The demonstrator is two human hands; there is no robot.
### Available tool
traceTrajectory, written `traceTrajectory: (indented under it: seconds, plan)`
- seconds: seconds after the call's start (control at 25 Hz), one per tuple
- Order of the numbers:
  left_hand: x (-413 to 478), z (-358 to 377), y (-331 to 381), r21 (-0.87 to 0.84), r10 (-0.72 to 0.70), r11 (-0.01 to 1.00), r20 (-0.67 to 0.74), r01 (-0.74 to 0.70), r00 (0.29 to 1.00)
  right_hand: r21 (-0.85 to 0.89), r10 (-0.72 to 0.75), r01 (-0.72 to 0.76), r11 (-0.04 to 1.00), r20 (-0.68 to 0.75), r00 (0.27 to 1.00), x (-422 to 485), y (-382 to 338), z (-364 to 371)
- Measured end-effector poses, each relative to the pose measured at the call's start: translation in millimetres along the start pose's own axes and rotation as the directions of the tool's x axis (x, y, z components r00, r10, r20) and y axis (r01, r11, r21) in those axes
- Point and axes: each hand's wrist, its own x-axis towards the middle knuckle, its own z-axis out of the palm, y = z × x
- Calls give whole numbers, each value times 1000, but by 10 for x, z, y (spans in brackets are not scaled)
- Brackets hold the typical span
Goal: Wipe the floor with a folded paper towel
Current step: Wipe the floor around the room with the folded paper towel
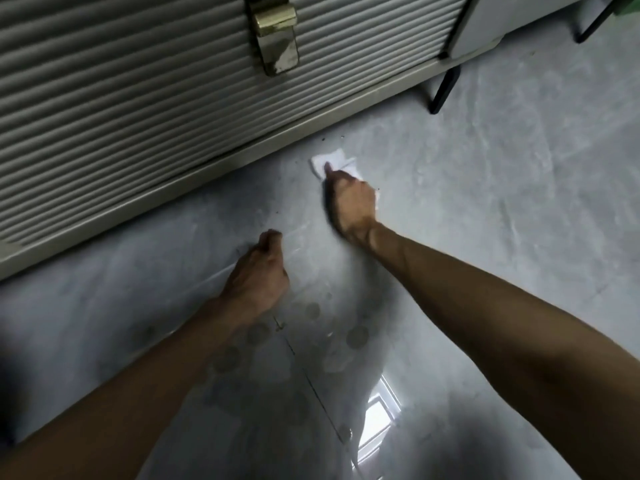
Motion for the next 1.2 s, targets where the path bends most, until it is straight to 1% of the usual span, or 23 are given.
traceTrajectory:
  seconds: [0.04, 0.08, 0.16, 0.2, 0.28, 0.32, 0.36, 0.4, 0.44, 0.52, 0.6, 0.64, 0.68, 0.72, 0.76, 0.8, 0.84, 0.88, 0.92, 0.96, 1.04, 1.12, 1.2]
  plan:
    - [-18, -10, -38, -9, -37, 999, -22, 37, 999, -9, -274, 277, 961, 119, 954, -199, -236, 89]
    - [-40, -21, -64, -33, -75, 997, -53, 73, 996, 25, -494, 499, 866, 196, 847, -362, -277, 121]
    - [-80, -38, -77, -72, -107, 992, -97, 100, 990, 22, -681, 698, 716, 243, 691, -366, 112, -31]
    - [-91, -30, -48, -56, -91, 995, -83, 87, 992, -31, -628, 651, 759, 233, 743, -302, 432, -96]
    - [-76, 23, 37, -24, -44, 999, -17, 43, 999, -137, -217, 229, 964, 94, 972, -190, 1106, -280]
    - [-60, 43, 84, -22, -44, 999, 7, 44, 999, -103, 95, -95, 990, -10, 995, -185, 1316, -351]
    - [-42, 52, 131, -26, -54, 998, 18, 54, 998, -16, 337, -339, 941, -72, 939, -233, 1364, -338]
    - [-28, 41, 172, -31, -66, 997, 9, 66, 998, 2, 396, -398, 917, -113, 911, -337, 1237, -265]
    - [-27, 31, 207, -42, -69, 997, -24, 68, 997, 3, 331, -333, 943, -123, 936, -508, 1003, -145]
    - [-43, 33, 275, -76, -6, 997, -133, -4, 991, 44, -117, 121, 992, -75, 990, -1054, 528, 95]
    - [-43, 68, 407, -104, 117, 985, -186, -139, 975, 23, -674, 675, 738, 89, 734, -1779, 478, 211]
    - [-35, 87, 476, -113, 164, 976, -183, -186, 969, 30, -777, 786, 617, 179, 603, -1921, 679, 144]
    - [-27, 110, 552, -118, 199, 968, -175, -221, 964, 11, -811, 825, 565, 192, 552, -1933, 973, 31]
    - [-19, 146, 651, -118, 241, 958, -163, -261, 957, -60, -765, 780, 622, 166, 623, -1898, 1333, -69]
    - [-28, 187, 745, -111, 287, 946, -146, -304, 947, -101, -607, 618, 780, 114, 786, -1882, 1700, -197]
    - [-48, 238, 851, -100, 339, 931, -124, -351, 933, -130, -355, 352, 927, 1, 935, -1881, 2063, -318]
    - [-74, 295, 959, -87, 391, 913, -94, -399, 916, -122, -22, 8, 993, -114, 993, -1916, 2349, -448]
    - [-110, 353, 1057, -76, 429, 898, -60, -433, 901, -38, 309, -320, 947, -178, 934, -2001, 2531, -509]
    - [-156, 405, 1143, -64, 451, 890, -25, -452, 892, 21, 515, -521, 853, -188, 836, -2112, 2530, -503]
    - [-194, 445, 1211, -48, 470, 881, 0, -470, 882, 27, 586, -593, 805, -192, 787, -2228, 2373, -416]
    - [-222, 510, 1381, -14, 523, 852, 25, -523, 852, 55, 423, -420, 906, -166, 891, -2535, 1908, -170]
    - [-236, 562, 1626, -2, 572, 819, 60, -573, 818, -10, -57, 56, 998, -84, 995, -2998, 1506, 48]
    - [-310, 689, 1908, -23, 615, 788, 69, -615, 786, -95, -362, 363, 927, 26, 932, -3310, 1759, -59]
